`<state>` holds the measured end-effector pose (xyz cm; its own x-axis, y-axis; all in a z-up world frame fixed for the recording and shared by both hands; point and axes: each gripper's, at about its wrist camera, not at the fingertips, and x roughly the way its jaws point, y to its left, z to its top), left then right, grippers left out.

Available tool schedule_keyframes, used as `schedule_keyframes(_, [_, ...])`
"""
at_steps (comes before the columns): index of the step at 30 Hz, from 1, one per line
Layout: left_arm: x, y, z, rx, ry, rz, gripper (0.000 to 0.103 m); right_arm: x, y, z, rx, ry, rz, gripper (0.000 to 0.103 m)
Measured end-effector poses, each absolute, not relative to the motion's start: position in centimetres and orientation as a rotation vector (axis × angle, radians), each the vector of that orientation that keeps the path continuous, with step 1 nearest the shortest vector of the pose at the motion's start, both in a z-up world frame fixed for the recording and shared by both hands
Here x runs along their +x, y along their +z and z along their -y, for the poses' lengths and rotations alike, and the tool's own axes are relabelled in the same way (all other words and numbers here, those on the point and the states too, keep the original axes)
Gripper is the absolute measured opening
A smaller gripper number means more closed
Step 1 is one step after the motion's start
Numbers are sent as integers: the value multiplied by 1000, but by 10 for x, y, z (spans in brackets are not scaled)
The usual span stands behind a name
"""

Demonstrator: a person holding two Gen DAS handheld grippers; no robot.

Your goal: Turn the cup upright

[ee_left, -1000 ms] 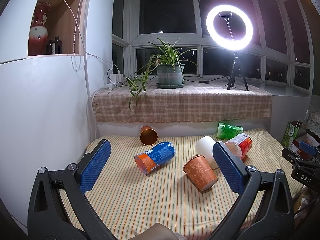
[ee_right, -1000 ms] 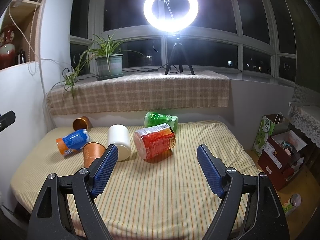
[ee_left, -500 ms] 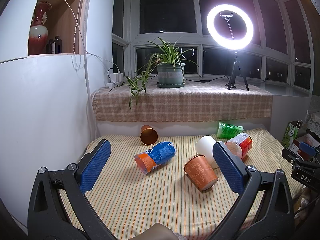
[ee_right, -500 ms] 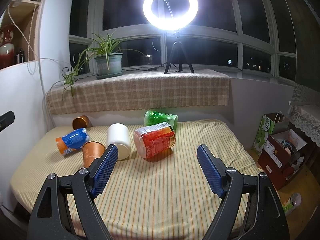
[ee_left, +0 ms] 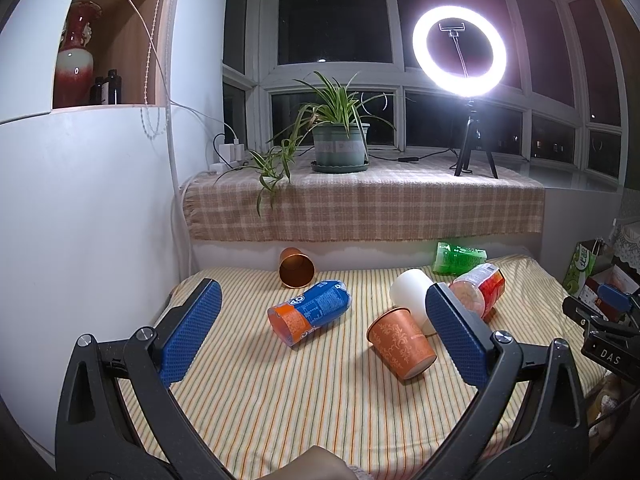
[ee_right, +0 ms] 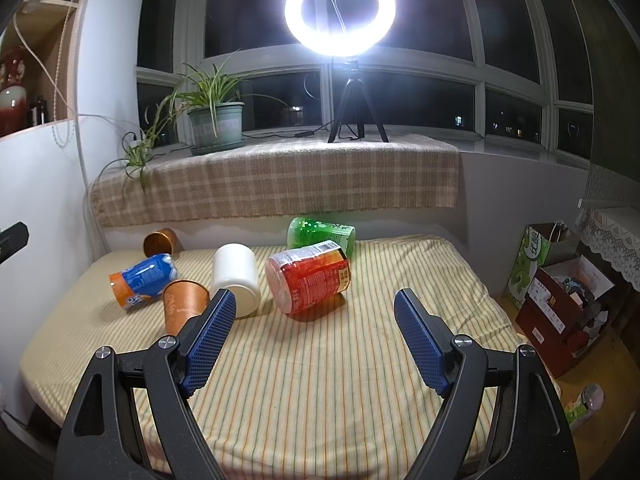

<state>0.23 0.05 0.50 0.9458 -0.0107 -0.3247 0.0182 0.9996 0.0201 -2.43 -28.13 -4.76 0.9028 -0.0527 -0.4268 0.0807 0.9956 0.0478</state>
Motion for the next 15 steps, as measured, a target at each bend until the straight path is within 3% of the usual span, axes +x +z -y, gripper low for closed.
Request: schedule_keyframes(15, [5, -3, 3, 21, -12, -339, 103, -22, -52, 282, 67, -66, -450, 81])
